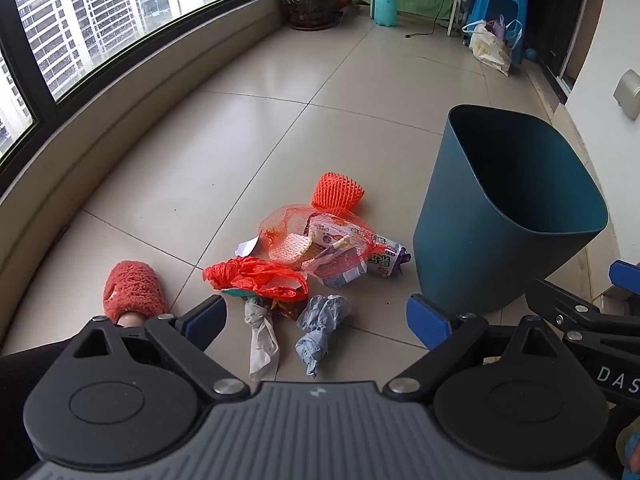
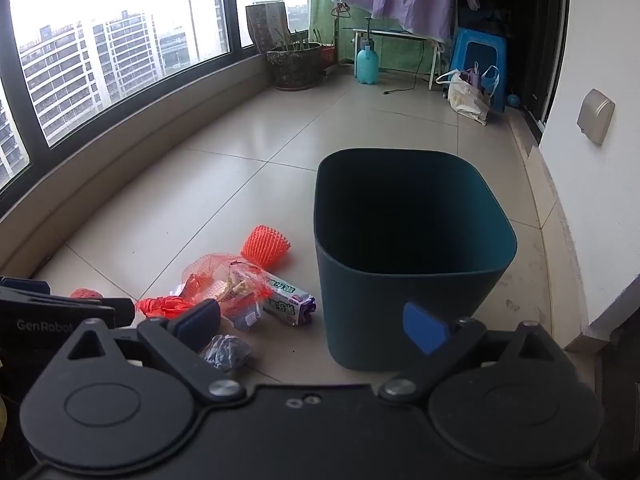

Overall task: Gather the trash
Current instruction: 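Grip the teal bin rim with the right tool and approach the trash pile with the left tool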

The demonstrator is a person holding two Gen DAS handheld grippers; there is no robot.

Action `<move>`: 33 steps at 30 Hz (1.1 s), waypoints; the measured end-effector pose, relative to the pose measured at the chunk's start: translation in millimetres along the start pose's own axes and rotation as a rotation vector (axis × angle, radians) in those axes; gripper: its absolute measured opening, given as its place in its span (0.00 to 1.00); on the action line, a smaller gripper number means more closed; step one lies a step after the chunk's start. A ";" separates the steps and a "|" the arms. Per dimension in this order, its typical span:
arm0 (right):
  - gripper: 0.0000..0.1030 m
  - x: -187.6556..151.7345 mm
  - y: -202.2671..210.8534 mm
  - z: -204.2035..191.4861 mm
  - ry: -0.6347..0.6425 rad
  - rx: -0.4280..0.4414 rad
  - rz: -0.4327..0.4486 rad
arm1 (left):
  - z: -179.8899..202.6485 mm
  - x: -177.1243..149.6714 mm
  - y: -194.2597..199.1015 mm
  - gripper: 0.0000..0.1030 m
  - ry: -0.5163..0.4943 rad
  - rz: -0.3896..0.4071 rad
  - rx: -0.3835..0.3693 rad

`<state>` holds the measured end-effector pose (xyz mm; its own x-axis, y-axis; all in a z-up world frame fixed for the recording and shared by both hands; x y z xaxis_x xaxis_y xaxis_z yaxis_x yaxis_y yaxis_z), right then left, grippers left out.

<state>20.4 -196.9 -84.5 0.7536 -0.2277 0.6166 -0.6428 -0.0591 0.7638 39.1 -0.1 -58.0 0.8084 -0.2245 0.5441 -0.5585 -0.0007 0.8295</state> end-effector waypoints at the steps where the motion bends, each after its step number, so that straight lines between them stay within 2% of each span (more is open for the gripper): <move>1: 0.95 -0.2 -0.2 0.6 0.000 -0.002 -0.002 | 0.1 0.1 -0.2 0.94 0.000 0.000 0.002; 19: 0.95 -1.3 -0.4 0.8 -0.002 -0.003 -0.006 | 0.2 -2.5 -1.6 0.94 0.008 0.002 -0.011; 28: 0.94 -1.5 -0.5 0.7 -0.003 -0.007 -0.005 | -0.1 -3.2 -2.7 0.94 0.030 -0.028 -0.028; 33: 0.94 2.1 1.2 5.1 -0.015 -0.023 0.003 | -5.2 -1.3 -4.8 0.94 0.039 -0.008 -0.006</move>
Point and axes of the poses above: each gripper's, at about its wrist camera, not at the fingertips, and y roughly against the way its jaws point, z to its right, x to its top, the point moved 7 cm from there along -y, roughly the way its jaws point, and after that the axes turned 10 degrees about -y, right-handed, at the moved point
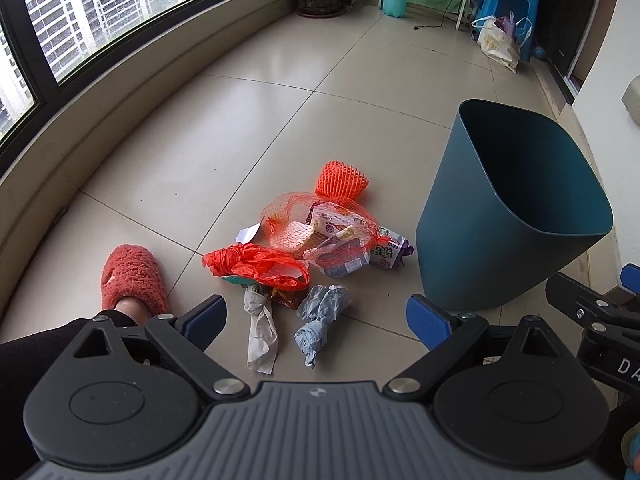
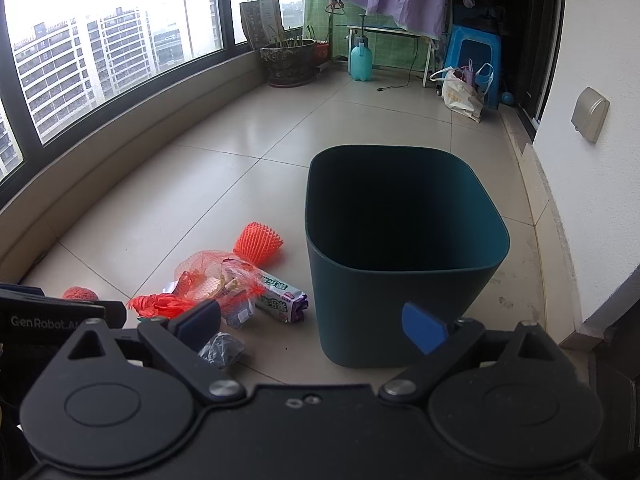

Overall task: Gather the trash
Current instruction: 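Grip the teal bin rim with the right tool and approach the trash pile with the left tool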

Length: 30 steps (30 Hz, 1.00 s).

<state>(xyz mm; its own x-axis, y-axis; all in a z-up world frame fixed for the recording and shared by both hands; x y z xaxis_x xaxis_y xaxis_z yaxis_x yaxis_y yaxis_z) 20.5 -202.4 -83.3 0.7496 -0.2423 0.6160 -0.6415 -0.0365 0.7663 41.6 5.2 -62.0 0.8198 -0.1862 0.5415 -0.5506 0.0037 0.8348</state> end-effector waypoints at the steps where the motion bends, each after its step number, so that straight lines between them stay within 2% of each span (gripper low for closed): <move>1: 0.94 1.5 0.6 1.6 -0.005 -0.004 0.003 | -2.0 1.6 -0.9 0.94 0.002 0.019 0.013; 9: 0.95 13.9 3.2 14.5 -0.028 -0.038 0.004 | -3.5 5.9 -2.0 0.94 0.004 0.026 0.025; 11: 0.95 22.1 5.6 17.4 -0.029 -0.029 -0.005 | -1.6 6.4 -3.4 0.94 0.002 -0.005 0.019; 15: 0.95 44.1 4.6 28.9 0.009 -0.042 -0.017 | -1.4 16.9 -5.7 0.94 0.001 0.002 0.018; 18: 0.93 67.0 -6.1 48.5 0.000 -0.071 -0.044 | -7.4 29.8 -8.6 0.94 0.000 0.011 0.033; 23: 0.93 97.0 -23.6 79.0 0.015 -0.138 -0.019 | -17.5 51.8 -12.6 0.94 0.001 0.036 0.073; 28: 0.93 109.5 -46.0 106.5 -0.020 -0.144 -0.055 | -24.0 68.7 -32.1 0.94 0.014 -0.003 0.074; 30: 0.92 114.5 -57.0 116.1 -0.010 -0.160 -0.061 | -27.3 76.3 -44.0 0.94 0.022 -0.028 0.050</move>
Point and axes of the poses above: each gripper's, at about its wrist camera, not at the fingertips, and y roughly against the way its jaws point, z to its right, x to its top, the point moved 7 cm from there along -y, roughly the way its jaws point, and after that the axes turned 10 degrees about -y, right-handed, at the moved point
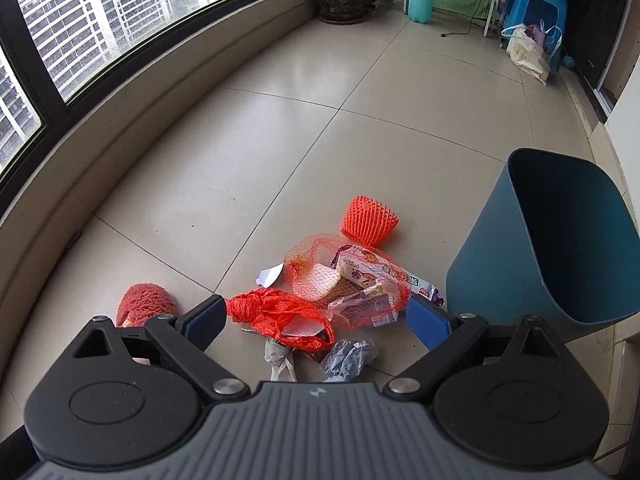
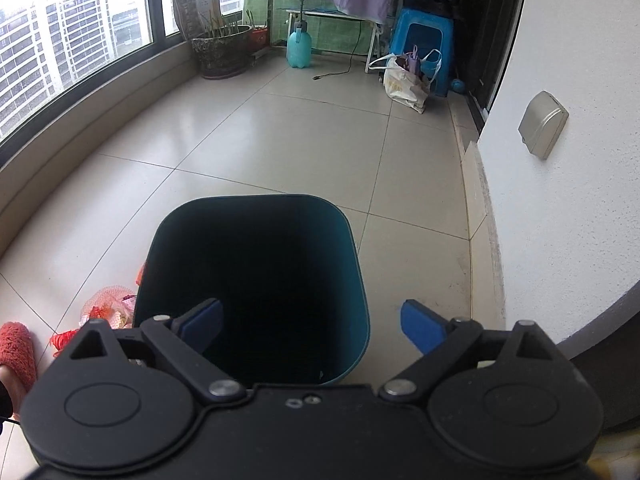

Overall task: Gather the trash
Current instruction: 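Grip the teal bin rim with the right tool and approach the trash pile with the left tool, then grasp the orange mesh bag with the left tool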

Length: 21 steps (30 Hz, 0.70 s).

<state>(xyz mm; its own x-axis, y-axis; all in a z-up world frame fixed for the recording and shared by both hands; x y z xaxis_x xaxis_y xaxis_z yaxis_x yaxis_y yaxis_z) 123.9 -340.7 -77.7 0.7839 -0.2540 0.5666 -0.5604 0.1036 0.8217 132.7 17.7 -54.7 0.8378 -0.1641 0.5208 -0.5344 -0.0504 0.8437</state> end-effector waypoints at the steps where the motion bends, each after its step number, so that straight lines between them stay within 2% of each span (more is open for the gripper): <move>1: 0.92 2.3 -7.1 3.2 0.005 -0.005 -0.010 | -2.5 4.3 -5.8 0.94 -0.001 -0.011 -0.005; 7: 0.86 3.2 -51.8 22.1 0.009 -0.021 -0.089 | -18.2 20.1 -53.1 0.94 -0.027 -0.089 0.026; 12: 0.80 -0.4 -80.1 37.0 -0.044 -0.019 -0.154 | -15.3 16.1 -100.9 0.94 -0.039 -0.180 0.000; 16: 0.77 -4.3 -93.5 35.0 -0.039 -0.011 -0.182 | 6.5 10.9 -135.1 0.94 -0.088 -0.246 -0.038; 18: 0.74 -5.5 -100.9 35.1 -0.039 -0.020 -0.203 | 18.9 11.1 -152.7 0.94 -0.104 -0.282 -0.060; 20: 0.64 -5.6 -107.4 36.2 -0.038 -0.023 -0.217 | 21.4 13.2 -170.8 0.94 -0.091 -0.314 -0.058; 21: 0.62 -5.8 -110.4 36.4 -0.036 -0.025 -0.225 | 17.2 14.3 -181.9 0.94 -0.065 -0.335 -0.054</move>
Point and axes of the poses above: each gripper's, at about its wrist camera, not at the fingertips, and y roughly against the way its jaws point, z to its right, x to its top, the point moved 7 cm from there along -y, roughly the way its jaws point, and after that the axes turned 10 degrees about -y, right-handed, at the moved point
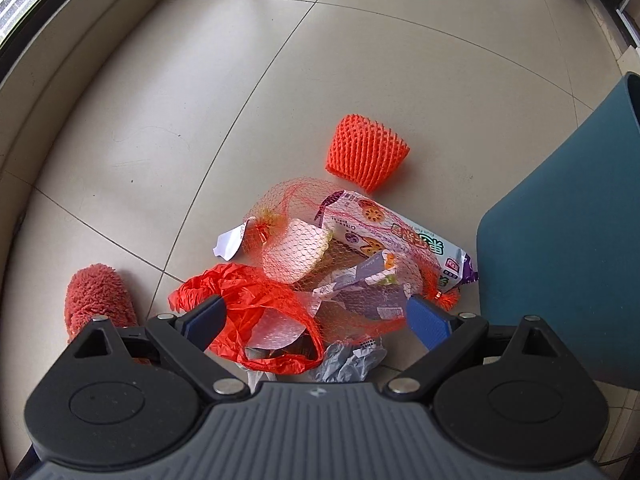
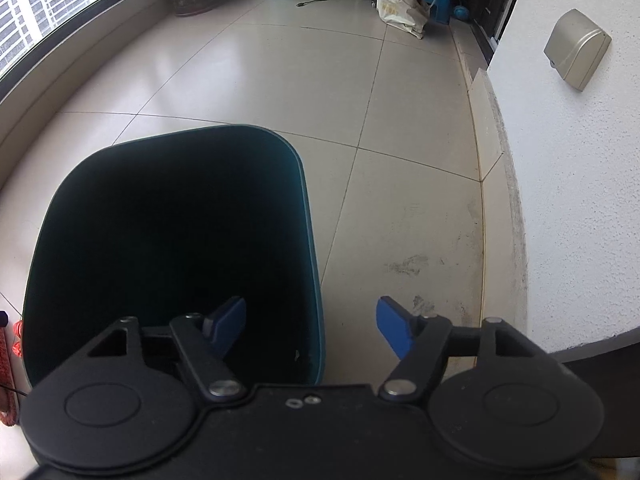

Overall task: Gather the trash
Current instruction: 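Grasp the orange mesh bag with the left tool, then carry the mesh bag into the teal bin and open the left tool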

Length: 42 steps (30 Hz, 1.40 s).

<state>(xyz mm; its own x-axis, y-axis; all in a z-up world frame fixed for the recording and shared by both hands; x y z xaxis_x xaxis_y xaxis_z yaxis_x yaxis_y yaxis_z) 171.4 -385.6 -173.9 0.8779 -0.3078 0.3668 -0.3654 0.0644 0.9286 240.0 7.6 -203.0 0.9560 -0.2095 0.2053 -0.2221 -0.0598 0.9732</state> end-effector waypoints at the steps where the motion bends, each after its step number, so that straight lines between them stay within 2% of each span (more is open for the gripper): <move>1: 0.59 -1.1 -0.6 -1.5 0.001 0.002 -0.004 | -6.4 3.7 -9.2 0.94 0.036 -0.022 0.000; 4: 0.49 -2.2 -5.7 -3.5 0.002 0.018 -0.025 | -29.4 10.7 -37.8 0.94 0.162 -0.092 -0.026; 5: 0.43 -3.0 -7.8 -4.8 0.010 0.022 -0.035 | -34.0 12.4 -45.5 0.94 0.182 -0.111 -0.035; 9: 0.34 -5.2 -17.3 -6.0 0.027 0.007 -0.059 | -39.2 18.1 -67.7 0.94 0.231 -0.151 -0.042; 13: 0.22 -4.4 -24.3 0.4 0.003 -0.014 -0.067 | -32.0 22.5 -91.2 0.94 0.287 -0.183 -0.078; 18: 0.21 -5.3 -26.9 1.4 0.001 -0.009 -0.077 | -23.8 28.4 -115.2 0.94 0.387 -0.193 -0.154; 20: 0.22 -5.4 -27.7 1.5 0.003 -0.008 -0.076 | -16.2 30.4 -125.1 0.94 0.376 -0.205 -0.169; 23: 0.22 -5.3 -28.7 2.0 0.003 -0.005 -0.078 | -7.3 29.4 -139.6 0.93 0.329 -0.215 -0.144; 25: 0.22 -6.8 -30.8 1.8 0.005 -0.004 -0.080 | -3.1 24.3 -149.1 0.70 0.315 -0.241 -0.146; 26: 0.22 -6.3 -31.9 1.8 0.008 -0.004 -0.081 | -2.0 20.5 -154.2 0.45 0.315 -0.265 -0.149; 27: 0.22 -6.4 -32.3 1.9 0.010 -0.005 -0.081 | -2.1 16.3 -158.5 0.32 0.323 -0.286 -0.152; 29: 0.22 -7.2 -30.5 -1.9 0.014 -0.007 -0.083 | -3.8 12.1 -159.8 0.29 0.337 -0.280 -0.159; 33: 0.22 -6.1 -30.3 -2.5 0.009 -0.004 -0.085 | -10.1 12.6 -144.8 0.16 0.343 -0.242 -0.164; 37: 0.19 -6.8 -27.6 -2.5 0.011 -0.009 -0.068 | -22.1 24.6 -106.4 0.09 0.316 -0.160 -0.134; 39: 0.16 -6.7 -25.6 -2.3 0.013 -0.017 -0.056 | -25.3 29.9 -84.5 0.06 0.303 -0.118 -0.122; 42: 0.06 -7.1 -24.1 0.6 0.016 -0.037 -0.039 | -24.9 36.6 -50.7 0.06 0.285 -0.059 -0.100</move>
<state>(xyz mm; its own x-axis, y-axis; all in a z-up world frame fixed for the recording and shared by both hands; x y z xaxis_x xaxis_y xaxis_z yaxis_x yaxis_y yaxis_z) 173.8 -385.6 -198.9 0.8963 -0.2954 0.3308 -0.3193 0.0878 0.9436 290.9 27.3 -242.2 0.9850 0.0742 0.1556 -0.1585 0.0353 0.9867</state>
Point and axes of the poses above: each gripper's, at about its wrist camera, not at the fingertips, and y roughly against the way its jaws point, z to its right, x to its top, the point moved 7 cm from there along -y, roughly the way its jaws point, and after that the axes turned 10 degrees about -y, right-handed, at the moved point
